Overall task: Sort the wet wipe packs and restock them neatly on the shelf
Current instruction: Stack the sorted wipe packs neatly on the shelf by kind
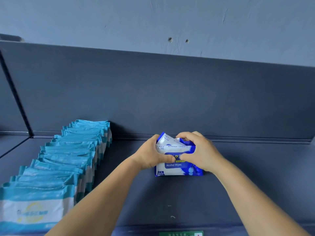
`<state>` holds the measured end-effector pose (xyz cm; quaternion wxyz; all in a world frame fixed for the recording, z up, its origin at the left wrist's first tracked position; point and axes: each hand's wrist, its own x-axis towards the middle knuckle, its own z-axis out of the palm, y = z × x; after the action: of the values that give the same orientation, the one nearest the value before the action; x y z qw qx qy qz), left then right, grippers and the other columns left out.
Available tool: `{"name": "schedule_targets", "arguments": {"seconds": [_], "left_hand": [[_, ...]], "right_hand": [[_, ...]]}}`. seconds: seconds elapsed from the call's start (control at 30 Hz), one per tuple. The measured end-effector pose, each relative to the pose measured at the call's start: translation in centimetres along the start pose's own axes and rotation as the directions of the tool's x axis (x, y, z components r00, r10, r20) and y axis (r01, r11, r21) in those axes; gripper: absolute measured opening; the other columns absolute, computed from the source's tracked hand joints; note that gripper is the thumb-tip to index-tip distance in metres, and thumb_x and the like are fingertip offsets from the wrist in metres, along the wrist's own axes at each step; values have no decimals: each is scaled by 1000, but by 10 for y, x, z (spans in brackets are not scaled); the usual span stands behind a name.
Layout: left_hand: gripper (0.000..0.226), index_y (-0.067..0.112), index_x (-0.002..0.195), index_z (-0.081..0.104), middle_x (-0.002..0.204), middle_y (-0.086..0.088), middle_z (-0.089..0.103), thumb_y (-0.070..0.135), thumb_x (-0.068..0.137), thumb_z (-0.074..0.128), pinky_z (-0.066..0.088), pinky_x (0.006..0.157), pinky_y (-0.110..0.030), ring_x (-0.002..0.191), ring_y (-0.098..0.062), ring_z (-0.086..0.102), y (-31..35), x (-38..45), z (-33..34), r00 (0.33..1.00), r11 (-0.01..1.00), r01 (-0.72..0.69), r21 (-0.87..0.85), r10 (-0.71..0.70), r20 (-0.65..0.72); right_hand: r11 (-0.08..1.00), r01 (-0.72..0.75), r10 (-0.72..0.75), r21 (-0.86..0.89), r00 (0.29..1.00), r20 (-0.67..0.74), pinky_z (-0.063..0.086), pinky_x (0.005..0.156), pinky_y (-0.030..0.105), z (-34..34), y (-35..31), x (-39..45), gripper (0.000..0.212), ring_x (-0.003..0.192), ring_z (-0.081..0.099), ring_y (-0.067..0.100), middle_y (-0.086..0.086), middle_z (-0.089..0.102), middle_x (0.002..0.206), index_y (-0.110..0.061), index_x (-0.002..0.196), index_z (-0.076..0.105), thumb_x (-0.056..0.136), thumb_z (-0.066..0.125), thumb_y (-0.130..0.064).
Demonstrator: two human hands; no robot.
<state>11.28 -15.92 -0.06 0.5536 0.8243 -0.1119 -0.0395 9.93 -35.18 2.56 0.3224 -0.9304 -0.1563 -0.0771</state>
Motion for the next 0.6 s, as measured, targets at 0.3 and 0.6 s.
{"name": "schedule_targets", "arguments": {"seconds": [0.3,0.6], "left_hand": [[63,37,100,47,112,1,59,25,53,87,57,78,-34,95,-15,65,-20,-8,10,997,991,-68,111,71,-25],[15,25,88,55,85,3,68,27,82,69,49,62,-27,72,-13,62,-7,1,9,977,981,17,191,24,-213]], "right_hand": [[844,-332,309,422,943,125,56,82,33,9,32,-23,96,98,65,9,-11,61,112,-34,143,25,65,77,-11],[858,-480,443,185,872,206,49,87,30,5,20,-24,104,108,61,17,0,53,133,-22,149,16,69,81,-34]]}}
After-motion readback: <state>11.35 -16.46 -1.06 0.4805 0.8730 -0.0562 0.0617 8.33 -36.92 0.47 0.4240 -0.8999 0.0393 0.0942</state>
